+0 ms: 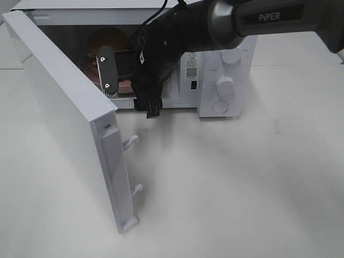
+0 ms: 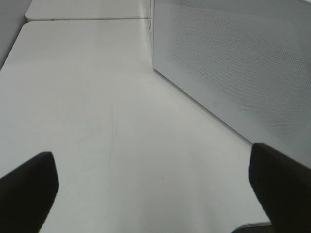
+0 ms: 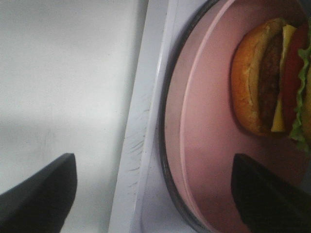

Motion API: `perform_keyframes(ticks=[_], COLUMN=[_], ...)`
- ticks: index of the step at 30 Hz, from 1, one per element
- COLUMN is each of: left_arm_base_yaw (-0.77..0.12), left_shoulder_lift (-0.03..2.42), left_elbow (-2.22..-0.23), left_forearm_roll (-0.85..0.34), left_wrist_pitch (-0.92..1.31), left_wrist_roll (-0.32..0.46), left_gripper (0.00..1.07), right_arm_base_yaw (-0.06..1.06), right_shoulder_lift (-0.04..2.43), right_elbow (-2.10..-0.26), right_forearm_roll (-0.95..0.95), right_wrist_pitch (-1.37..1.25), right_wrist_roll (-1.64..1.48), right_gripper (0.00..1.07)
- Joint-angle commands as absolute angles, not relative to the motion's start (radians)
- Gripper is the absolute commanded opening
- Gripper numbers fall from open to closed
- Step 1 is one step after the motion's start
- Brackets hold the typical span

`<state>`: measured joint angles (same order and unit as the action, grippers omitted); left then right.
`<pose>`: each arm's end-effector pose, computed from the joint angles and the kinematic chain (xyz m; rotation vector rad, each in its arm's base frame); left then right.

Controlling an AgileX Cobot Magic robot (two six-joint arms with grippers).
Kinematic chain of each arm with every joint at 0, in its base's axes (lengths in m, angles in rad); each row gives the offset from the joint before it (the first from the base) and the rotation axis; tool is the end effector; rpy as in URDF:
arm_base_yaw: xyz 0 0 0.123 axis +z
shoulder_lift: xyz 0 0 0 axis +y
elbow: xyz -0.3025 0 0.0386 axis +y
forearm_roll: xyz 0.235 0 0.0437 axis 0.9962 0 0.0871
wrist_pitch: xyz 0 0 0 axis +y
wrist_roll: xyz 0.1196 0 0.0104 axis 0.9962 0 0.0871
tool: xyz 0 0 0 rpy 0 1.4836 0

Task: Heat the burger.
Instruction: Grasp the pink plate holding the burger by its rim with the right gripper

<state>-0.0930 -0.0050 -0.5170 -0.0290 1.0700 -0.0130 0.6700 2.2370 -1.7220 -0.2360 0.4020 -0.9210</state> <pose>-0.0135 -0.0018 0.2617 0.0832 2.0310 -0.1013 0.4182 0.3173 0.1718 -1.8685 1.5249 -0.3283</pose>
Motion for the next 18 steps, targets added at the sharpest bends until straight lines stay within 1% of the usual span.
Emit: perform_keyframes(ticks=[1,9,14,15,17,18], left_arm_base_yaw=[-0.091,-0.091,-0.091,-0.091,-0.091,-0.091], left_shoulder_lift=[-0.01,-0.01,-0.01,-0.01,-0.01,-0.01], left_elbow=[-0.517,-0.517,-0.517,-0.517,-0.517,-0.517], left_forearm_roll=[-0.032,-0.032,-0.032,-0.032,-0.032,-0.032], left_wrist_pitch=[1.071,1.071,1.071,1.071,1.071,1.071], left_wrist_roll=[-0.01,-0.01,-0.01,-0.01,-0.01,-0.01], left_gripper=[1.0,1.0,1.0,1.0,1.0,1.0], right_arm_base_yaw=[0.656,0.64,0.639,0.639,0.639,0.639], right_shoulder_lift=[2.262,2.332,2.348,2.355,2.36,2.362], right_elbow=[-1.774,-1.856,-1.862,-1.868,-1.874,-1.879], right_forearm_roll=[-0.256,-0.248,-0.251,-0.257,-0.265,-0.27], right_wrist_pitch=[0.425,0.447,0.446,0.444,0.442,0.44], right_wrist_roll=[-0.895,-0.885,-0.886,-0.892,-0.897,-0.898], right_gripper=[0.82,0.8,0.77,0.73,0.71,0.66])
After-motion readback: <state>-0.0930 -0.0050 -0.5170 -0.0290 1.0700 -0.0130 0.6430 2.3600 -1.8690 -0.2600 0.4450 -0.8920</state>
